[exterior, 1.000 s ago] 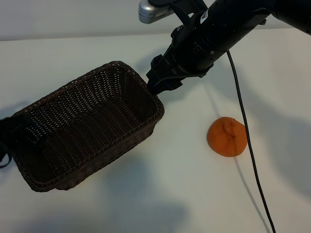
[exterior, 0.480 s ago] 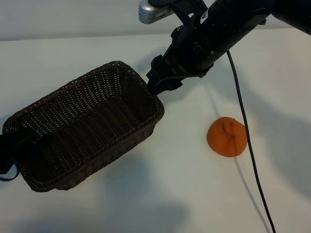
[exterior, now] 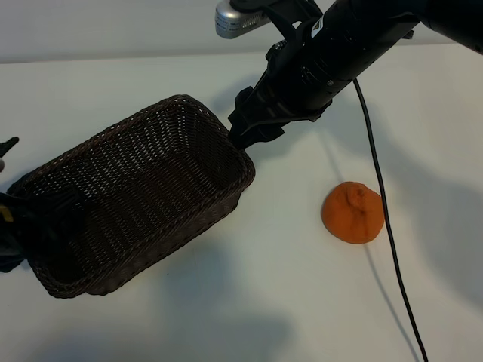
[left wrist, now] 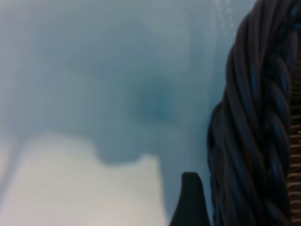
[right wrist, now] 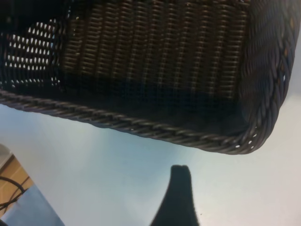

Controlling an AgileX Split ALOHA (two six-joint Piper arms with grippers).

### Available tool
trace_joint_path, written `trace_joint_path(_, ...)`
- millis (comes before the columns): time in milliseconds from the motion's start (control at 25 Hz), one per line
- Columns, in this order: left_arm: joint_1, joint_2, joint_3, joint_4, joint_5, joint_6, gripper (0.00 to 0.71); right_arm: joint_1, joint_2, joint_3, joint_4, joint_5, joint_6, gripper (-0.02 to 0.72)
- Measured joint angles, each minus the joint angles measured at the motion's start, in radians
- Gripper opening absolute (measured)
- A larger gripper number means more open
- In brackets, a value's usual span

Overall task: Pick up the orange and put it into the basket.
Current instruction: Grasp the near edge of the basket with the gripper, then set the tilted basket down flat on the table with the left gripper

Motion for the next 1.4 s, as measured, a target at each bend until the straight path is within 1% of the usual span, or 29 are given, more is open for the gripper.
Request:
trace_joint_path(80,0.000,0.025,0.000,-0.005,-0.006,0.001,0.555,0.000,0.000,0.000,0.000,0.002,-0.001,0.595)
trace_joint_path(120,0.000,0.034,0.000,-0.009,-0.008,0.001,0.515,0.000,0.000,0.000,0.000,0.003,-0.001,0.595)
trace_joint_path(160,0.000,0.037,0.000,-0.020,-0.009,-0.002,0.458,0.000,0.000,0.000,0.000,0.005,-0.001,0.595)
trace_joint_path(200,0.000,0.038,0.000,-0.026,-0.014,-0.005,0.438,0.000,0.000,0.000,0.000,0.006,-0.001,0.595)
trace_joint_path(680,0.000,0.038,0.002,-0.039,-0.055,0.032,0.434,0.000,0.000,0.000,0.000,0.011,-0.001,0.595)
trace_joint_path(800,0.000,0.033,0.002,-0.063,-0.062,0.060,0.434,0.000,0.000,0.000,0.000,0.011,-0.001,0.595)
trace_joint_path(880,0.000,0.015,0.002,-0.098,-0.063,0.098,0.413,0.000,0.000,0.000,0.000,0.011,-0.001,0.595)
trace_joint_path(960,0.000,-0.014,-0.001,-0.125,-0.059,0.145,0.413,0.000,0.000,0.000,0.000,0.011,-0.001,0.595)
trace_joint_path(1040,0.000,-0.043,-0.019,-0.172,-0.033,0.206,0.409,0.000,0.000,0.000,0.000,0.011,-0.001,0.595)
trace_joint_path(1080,0.000,-0.051,-0.033,-0.190,-0.014,0.236,0.364,0.000,0.000,0.000,0.000,0.010,-0.001,0.595)
trace_joint_path(1160,0.000,-0.057,-0.065,-0.246,0.017,0.316,0.362,0.000,0.000,0.000,0.000,0.010,-0.001,0.595)
trace_joint_path(1240,0.000,-0.060,-0.090,-0.316,0.042,0.402,0.360,0.000,0.000,0.000,0.000,0.010,-0.007,0.595)
trace_joint_path(1360,0.001,-0.061,-0.116,-0.454,0.053,0.555,0.354,0.000,0.000,0.000,0.000,0.010,-0.018,0.595)
trace_joint_path(1400,0.009,-0.062,-0.120,-0.506,0.056,0.612,0.345,0.000,0.000,0.000,0.000,0.010,-0.019,0.595)
